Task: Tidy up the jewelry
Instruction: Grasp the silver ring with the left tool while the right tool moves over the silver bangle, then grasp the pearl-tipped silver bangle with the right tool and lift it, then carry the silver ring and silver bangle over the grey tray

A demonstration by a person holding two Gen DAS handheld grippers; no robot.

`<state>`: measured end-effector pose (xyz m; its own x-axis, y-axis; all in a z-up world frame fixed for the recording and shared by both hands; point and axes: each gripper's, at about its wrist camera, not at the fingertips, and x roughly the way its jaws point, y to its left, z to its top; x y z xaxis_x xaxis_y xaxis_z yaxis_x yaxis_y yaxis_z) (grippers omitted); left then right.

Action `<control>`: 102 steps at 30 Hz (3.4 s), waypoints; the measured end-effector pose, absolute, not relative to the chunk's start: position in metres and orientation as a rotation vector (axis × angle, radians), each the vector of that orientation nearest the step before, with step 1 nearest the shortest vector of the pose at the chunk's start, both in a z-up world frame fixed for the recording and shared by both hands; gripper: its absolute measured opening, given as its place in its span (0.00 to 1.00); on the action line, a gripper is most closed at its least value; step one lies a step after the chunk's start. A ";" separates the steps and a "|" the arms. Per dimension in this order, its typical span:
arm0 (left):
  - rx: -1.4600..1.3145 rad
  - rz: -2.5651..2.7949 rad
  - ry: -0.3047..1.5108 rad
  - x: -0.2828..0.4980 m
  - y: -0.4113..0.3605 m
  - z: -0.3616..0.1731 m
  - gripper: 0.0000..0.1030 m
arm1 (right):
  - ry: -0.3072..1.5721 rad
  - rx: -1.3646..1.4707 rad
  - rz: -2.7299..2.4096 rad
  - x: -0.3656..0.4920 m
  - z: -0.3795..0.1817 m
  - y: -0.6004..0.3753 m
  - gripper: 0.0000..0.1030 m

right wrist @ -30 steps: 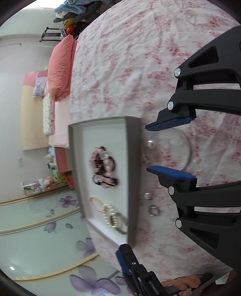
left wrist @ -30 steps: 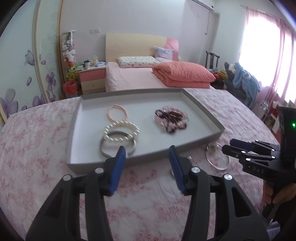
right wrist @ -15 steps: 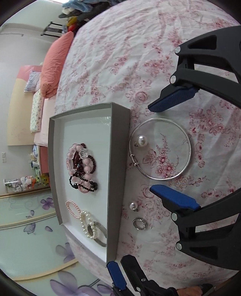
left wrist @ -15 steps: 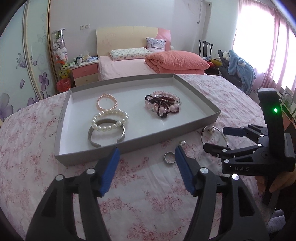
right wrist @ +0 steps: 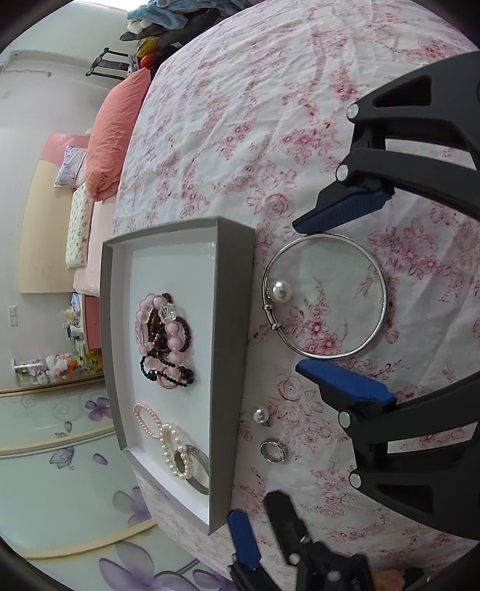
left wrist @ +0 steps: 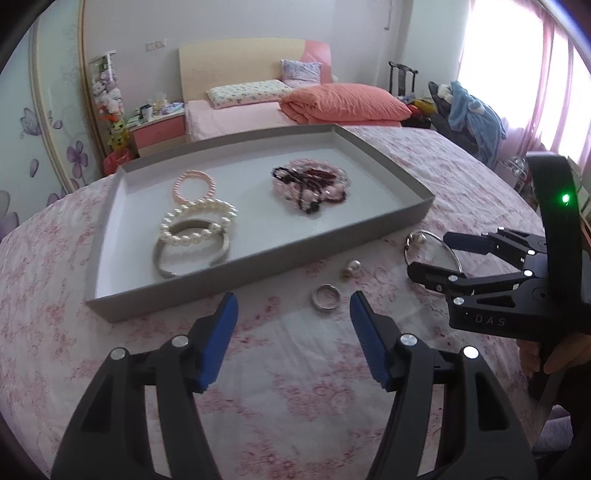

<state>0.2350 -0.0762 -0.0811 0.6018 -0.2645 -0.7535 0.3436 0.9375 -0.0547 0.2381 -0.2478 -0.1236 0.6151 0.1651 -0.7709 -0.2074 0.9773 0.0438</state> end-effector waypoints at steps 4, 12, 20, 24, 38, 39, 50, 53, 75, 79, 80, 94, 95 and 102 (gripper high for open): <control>0.127 -0.366 0.888 0.241 -0.089 -0.089 0.60 | 0.883 -0.042 0.209 0.237 -0.123 -0.252 0.68; 0.156 -0.338 0.928 0.255 -0.103 -0.104 0.43 | 0.883 -0.034 0.208 0.238 -0.123 -0.253 0.68; 0.177 -0.337 0.919 0.259 -0.112 -0.104 0.34 | 0.885 -0.048 0.210 0.239 -0.123 -0.253 0.68; 0.182 -0.338 0.913 0.259 -0.113 -0.103 0.22 | 0.888 -0.068 0.213 0.242 -0.125 -0.248 0.68; 0.139 -0.234 0.884 0.245 -0.053 -0.091 0.21 | 0.884 -0.081 0.224 0.246 -0.125 -0.241 0.67; 0.135 -0.228 0.881 0.245 -0.050 -0.090 0.21 | 0.880 -0.078 0.222 0.246 -0.124 -0.241 0.67; 0.057 -0.193 0.826 0.225 -0.017 -0.075 0.21 | 0.748 -0.051 0.247 0.227 -0.100 -0.240 0.67; 0.045 -0.191 0.814 0.221 -0.014 -0.072 0.21 | 0.724 -0.047 0.256 0.223 -0.095 -0.237 0.67; 0.039 -0.185 0.770 0.206 -0.015 -0.058 0.21 | 0.652 -0.033 0.307 0.204 -0.073 -0.225 0.68; 0.035 -0.184 0.761 0.205 -0.015 -0.054 0.21 | 0.637 -0.025 0.306 0.203 -0.068 -0.226 0.68; 0.034 -0.184 0.758 0.204 -0.015 -0.053 0.21 | 0.633 -0.023 0.307 0.203 -0.067 -0.226 0.68; 0.011 -0.158 0.645 0.190 -0.016 -0.021 0.21 | 0.487 0.008 0.335 0.189 -0.029 -0.221 0.68; 0.011 -0.154 0.634 0.189 -0.016 -0.018 0.21 | 0.474 0.012 0.336 0.188 -0.026 -0.220 0.68; 0.010 -0.116 0.548 0.182 -0.021 -0.001 0.21 | 0.387 0.022 0.321 0.182 -0.013 -0.215 0.68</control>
<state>0.1818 -0.0211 -0.0014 0.8471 -0.1078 -0.5203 0.1130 0.9933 -0.0218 0.1824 -0.2146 -0.0128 0.8762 0.3115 -0.3678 -0.3030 0.9494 0.0821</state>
